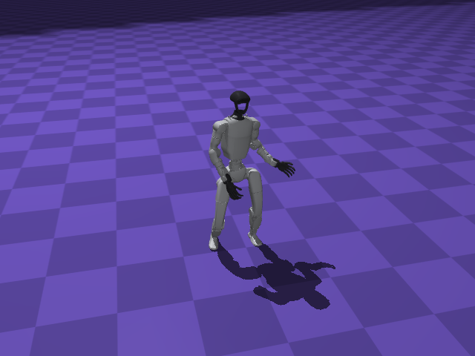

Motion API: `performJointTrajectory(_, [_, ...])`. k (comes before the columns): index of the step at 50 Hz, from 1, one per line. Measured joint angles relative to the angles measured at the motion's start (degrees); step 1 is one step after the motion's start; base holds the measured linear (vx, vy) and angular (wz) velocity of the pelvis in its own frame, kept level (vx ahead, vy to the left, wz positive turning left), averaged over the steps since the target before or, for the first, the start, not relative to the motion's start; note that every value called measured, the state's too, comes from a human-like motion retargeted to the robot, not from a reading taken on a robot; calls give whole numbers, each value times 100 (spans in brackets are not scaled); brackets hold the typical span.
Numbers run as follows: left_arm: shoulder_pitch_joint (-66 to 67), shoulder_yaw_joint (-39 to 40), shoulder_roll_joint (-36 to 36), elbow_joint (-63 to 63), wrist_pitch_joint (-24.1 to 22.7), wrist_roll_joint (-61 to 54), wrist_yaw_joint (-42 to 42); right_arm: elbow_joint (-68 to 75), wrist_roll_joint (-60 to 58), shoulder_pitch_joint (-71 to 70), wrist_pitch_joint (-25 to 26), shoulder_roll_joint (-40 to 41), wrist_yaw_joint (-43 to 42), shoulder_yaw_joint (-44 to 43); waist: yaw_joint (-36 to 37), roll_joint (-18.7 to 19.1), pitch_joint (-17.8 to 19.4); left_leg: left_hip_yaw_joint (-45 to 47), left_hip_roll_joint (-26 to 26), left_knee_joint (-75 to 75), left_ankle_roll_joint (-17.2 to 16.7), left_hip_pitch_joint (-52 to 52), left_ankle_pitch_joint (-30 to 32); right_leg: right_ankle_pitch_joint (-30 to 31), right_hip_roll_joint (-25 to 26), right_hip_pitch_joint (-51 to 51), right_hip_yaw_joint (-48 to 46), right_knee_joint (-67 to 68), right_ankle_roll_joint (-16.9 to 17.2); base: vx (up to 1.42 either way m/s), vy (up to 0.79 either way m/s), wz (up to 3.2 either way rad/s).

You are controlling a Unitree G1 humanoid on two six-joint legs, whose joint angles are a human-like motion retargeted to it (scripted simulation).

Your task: Dance

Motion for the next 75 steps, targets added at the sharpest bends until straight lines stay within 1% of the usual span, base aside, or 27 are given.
performJointTrajectory(2, [-243, -117, -4, 1152, 95, 324, -250, 416, -315, 40, -93, -84, 13, -276, -128, 71, -160, -35, 72, -454, -43, 46, 211, 99, 121, -18, -114, -243, -47, 4, -1, 30])
performJointTrajectory(5, [-102, -283, -116, 2044, 412, 620, -493, 788, -452, 245, -54, -196, -27, -585, -336, 42, -91, 5, 7, -141, -75, -59, 156, 103, -35, -3, -134, -57, 25, -3, 2, 25])
performJointTrajectory(7, [-376, -376, -154, 3025, 437, 840, -906, 1156, -522, 268, -126, -341, 19, -967, -490, 190, -281, -28, 143, -633, -132, -13, 321, 199, 198, -5, -256, -409, -46, 3, 0, 10])
performJointTrajectory(11, [-203, -558, -333, 3597, 611, 1028, -1331, 1403, -408, 524, -100, -493, -18, -1474, -800, 176, -175, 48, 100, -290, -178, -125, 222, 211, 62, 1, -246, -221, 24, -2, 1, 4])
performJointTrajectory(14, [-183, -711, -421, 3853, 630, 1108, -1755, 1409, -280, 672, -129, -647, 56, -1865, -1007, 259, -189, 80, 162, -304, -211, -167, 176, 235, 155, 4, -260, -322, 8, 0, 0, 0])
performJointTrajectory(15, [-157, -763, -453, 3889, 630, 1122, -1863, 1384, -242, 725, -140, -673, 82, -1958, -1068, 279, -168, 98, 179, -262, -221, -189, 177, 262, 153, 0, -260, -308, 15, 0, 0, 0])
performJointTrajectory(17, [-186, -884, -498, 3950, 609, 1111, -2201, 1158, -127, 844, -134, -807, 236, -2203, -1137, 532, -323, 105, 417, -928, -285, -50, 389, 427, 545, 28, -325, -832, -105, 3, -1, -9])
performJointTrajectory(20, [-102, -1016, -576, 3874, 602, 1111, -2425, 899, -53, 959, -195, -785, 339, -2316, -1295, 533, -200, 161, 389, -669, -293, -112, 335, 441, 436, 13, -275, -661, -43, -2, 1, 1])
performJointTrajectory(25, [-172, -1220, -563, 3521, 566, 1053, -2747, 220, 4, 1044, -252, -718, 622, -2269, -1477, 597, -91, 222, 403, -399, -316, -237, 222, 406, 440, -6, -210, -609, -30, 0, 0, 0])
performJointTrajectory(30, [-344, -1464, -471, 2961, 457, 964, -2879, -476, -115, 934, -256, -630, 965, -1826, -1509, 709, -9, 238, 477, -181, -354, -388, 169, 414, 521, -26, -189, -635, -52, 0, 0, 0])
performJointTrajectory(36, [-525, -1763, -300, 2189, 250, 841, -2832, -1020, -459, 518, -205, -639, 1402, -1020, -1412, 862, 44, 216, 576, 88, -427, -596, 146, 468, 633, -49, -201, -673, -91, 0, 0, 0])
performJointTrajectory(41, [-599, -1871, -195, 1900, 139, 749, -2618, -1006, -760, 63, -154, -641, 1465, -525, -1341, 978, 49, 185, 629, 274, -430, -750, 116, 522, 699, -77, -215, -681, -114, 0, 0, 0])
performJointTrajectory(42, [-645, -1857, -183, 1902, 126, 733, -2552, -900, -815, -85, -153, -617, 1420, -454, -1345, 1016, 22, 187, 654, 131, -433, -735, 166, 563, 761, -77, -223, -798, -139, 6, 1, -3])
performJointTrajectory(43, [-758, -1801, -172, 1938, 117, 714, -2461, -689, -876, -349, -169, -566, 1337, -377, -1372, 1086, -57, 199, 718, -356, -448, -634, 327, 667, 930, -62, -242, -1152, -207, 5, 2, -4])
performJointTrajectory(44, [-773, -1791, -168, 1976, 113, 710, -2405, -571, -911, -441, -167, -542, 1279, -335, -1369, 1110, -59, 199, 724, -445, -440, -615, 384, 720, 938, -65, -254, -1191, -209, -2, 5, 3])
performJointTrajectory(50, [-705, -1852, -189, 2363, 127, 743, -2152, 59, -1049, -644, -121, -455, 913, -296, -1409, 1027, 56, 236, 515, -62, -326, -723, 242, 701, 601, -199, -203, -639, -122, -5, 12, 18])
performJointTrajectory(55, [-743, -1951, -220, 2768, 160, 926, -2099, 628, -1149, -793, -134, -365, 747, -316, -1571, 866, 132, 342, 293, -97, -235, -706, 211, 779, 299, -492, -163, -118, -76, -2, 13, 20])
performJointTrajectory(57, [-767, -2023, -232, 2898, 170, 1052, -2142, 818, -1188, -793, -158, -339, 743, -326, -1697, 758, 172, 333, 131, -159, -209, -686, 262, 657, 398, -747, 68, 18, 70, -3, 12, 65])
performJointTrajectory(58, [-778, -2065, -241, 2956, 173, 1125, -2171, 908, -1205, -779, -172, -328, 749, -342, -1794, 689, 188, 284, 7, -187, -196, -688, 310, 477, 579, -885, 387, 64, 206, -3, 10, 94])
performJointTrajectory(60, [-816, -2124, -248, 3059, 180, 1271, -2236, 1072, -1222, -759, -209, -317, 772, -364, -1937, 546, 178, 268, -199, -312, -179, -667, 390, 168, 796, -1110, 843, 218, 364, 0, 9, 73])
performJointTrajectory(66, [-904, -2173, -198, 3234, 200, 1550, -2411, 1391, -1200, -620, -283, -294, 912, -503, -2049, 242, 33, 339, -563, -1022, -198, -450, 752, -65, 620, -1377, 902, 358, 359, 3, 2, 26])
performJointTrajectory(70, [-922, -2143, -124, 3272, 182, 1583, -2483, 1475, -1177, -492, -303, -255, 998, -604, -1993, 136, -69, 252, -729, -1599, -203, -220, 1065, -96, 521, -1332, 896, 157, 293, 5, -4, 21])
performJointTrajectory(75, [-917, -2060, -99, 3267, 133, 1504, -2539, 1543, -1177, -344, -311, -201, 1003, -681, -1809, 54, -139, 75, -814, -2249, -208, 94, 1430, -131, 478, -1180, 849, -89, 209, 5, -6, 15])
